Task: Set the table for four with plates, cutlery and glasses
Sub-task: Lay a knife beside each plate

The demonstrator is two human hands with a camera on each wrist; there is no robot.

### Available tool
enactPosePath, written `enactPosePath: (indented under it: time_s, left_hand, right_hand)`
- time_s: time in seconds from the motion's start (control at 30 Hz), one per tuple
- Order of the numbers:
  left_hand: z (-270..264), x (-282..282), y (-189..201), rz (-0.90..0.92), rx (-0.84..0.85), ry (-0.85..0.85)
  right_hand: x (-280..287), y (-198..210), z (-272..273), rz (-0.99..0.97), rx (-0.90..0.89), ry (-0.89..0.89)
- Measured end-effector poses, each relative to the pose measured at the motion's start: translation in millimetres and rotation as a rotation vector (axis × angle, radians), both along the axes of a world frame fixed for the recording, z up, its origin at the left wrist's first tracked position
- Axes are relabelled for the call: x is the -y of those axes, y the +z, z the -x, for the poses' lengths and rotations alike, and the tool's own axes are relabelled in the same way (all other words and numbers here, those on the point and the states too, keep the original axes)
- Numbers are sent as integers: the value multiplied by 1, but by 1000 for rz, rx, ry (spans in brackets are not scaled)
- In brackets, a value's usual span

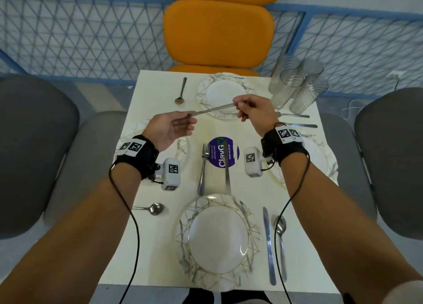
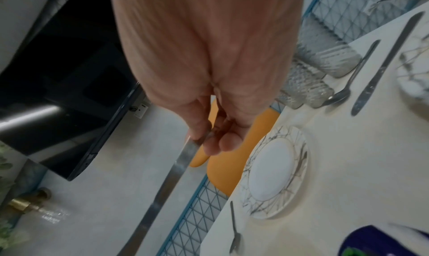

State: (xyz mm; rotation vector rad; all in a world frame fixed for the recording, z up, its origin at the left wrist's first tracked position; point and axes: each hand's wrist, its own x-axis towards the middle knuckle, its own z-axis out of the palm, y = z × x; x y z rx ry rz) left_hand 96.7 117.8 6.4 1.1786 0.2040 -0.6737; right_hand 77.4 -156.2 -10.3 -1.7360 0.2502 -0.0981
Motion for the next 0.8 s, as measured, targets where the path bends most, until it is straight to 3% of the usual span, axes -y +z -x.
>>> enactPosePath:
  time_s: [0.33,0.57,0.8]
  left_hand:
    - [-6,-3,-14,-273,163,-128]
    - [-17,11,-23,-283,97,-66]
    - [-36,22,-46,-354,173,-4]
  right_hand:
    - [-31,17,-62,-110,56,-100]
    - [-31,9,-101,-148,1,-127]
    - [-35,3,-127,-147,-7,-80]
